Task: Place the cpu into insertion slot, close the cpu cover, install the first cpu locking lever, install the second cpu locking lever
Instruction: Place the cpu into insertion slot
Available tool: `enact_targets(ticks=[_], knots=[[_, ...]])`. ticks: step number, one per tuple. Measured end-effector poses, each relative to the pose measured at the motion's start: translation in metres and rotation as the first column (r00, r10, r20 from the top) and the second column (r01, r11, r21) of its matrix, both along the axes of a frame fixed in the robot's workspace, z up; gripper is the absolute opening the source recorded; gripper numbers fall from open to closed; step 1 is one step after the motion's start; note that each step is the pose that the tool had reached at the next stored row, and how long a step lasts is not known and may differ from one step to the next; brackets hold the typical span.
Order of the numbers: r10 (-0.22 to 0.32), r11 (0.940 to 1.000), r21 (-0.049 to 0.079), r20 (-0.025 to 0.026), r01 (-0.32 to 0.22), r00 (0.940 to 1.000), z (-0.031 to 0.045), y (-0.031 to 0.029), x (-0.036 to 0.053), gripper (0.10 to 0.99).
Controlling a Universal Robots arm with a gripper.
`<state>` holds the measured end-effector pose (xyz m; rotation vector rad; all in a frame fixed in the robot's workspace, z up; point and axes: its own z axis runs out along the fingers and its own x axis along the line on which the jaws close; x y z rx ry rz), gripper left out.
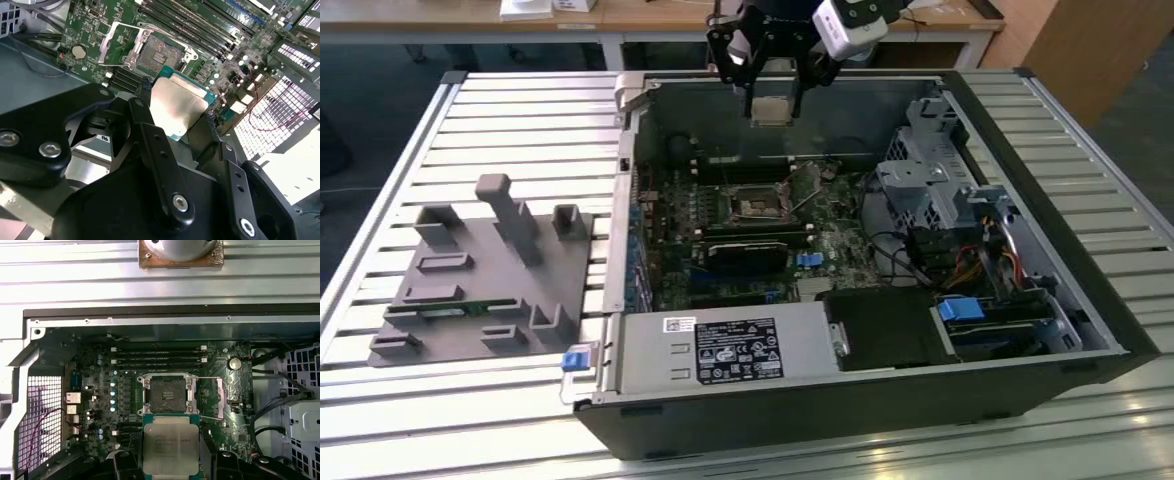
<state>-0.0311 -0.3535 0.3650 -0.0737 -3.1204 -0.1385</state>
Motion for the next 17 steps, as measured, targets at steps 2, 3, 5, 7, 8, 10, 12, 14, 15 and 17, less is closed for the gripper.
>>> enact_targets(ticks=[2,3,5,7,8,10,12,14,15,17], knots=[[-0.010,1.0000,0.000,-0.0001,0.010,1.0000,0.0000,0.0000,0.0000,0.541],[-0.015,0.9999,0.000,0.0000,0.015,0.9999,-0.0001,0.0000,0.0000,0.541],[-0.027,0.9996,0.000,-0.0001,0.027,0.9996,-0.0001,0.0000,0.0000,0.541],[-0.032,0.9995,0.000,0.0000,0.032,0.9995,-0.0002,0.0000,0.0000,0.541],[-0.035,0.9994,0.000,0.0000,0.035,0.9994,-0.0002,0.0000,0.0000,0.541],[-0.044,0.9990,0.000,0.0000,0.044,0.9990,-0.0002,0.0000,0.0000,0.541],[-0.053,0.9986,0.000,0.0000,0.053,0.9986,-0.0003,0.0000,0.0000,0.541],[-0.062,0.9981,0.000,0.0000,0.062,0.9981,-0.0003,0.0000,0.0000,0.541],[-0.066,0.9978,0.000,0.0000,0.066,0.9978,-0.0004,0.0000,0.0000,0.541],[-0.072,0.9974,0.000,0.0000,0.072,0.9974,-0.0003,0.0000,0.0000,0.541]])
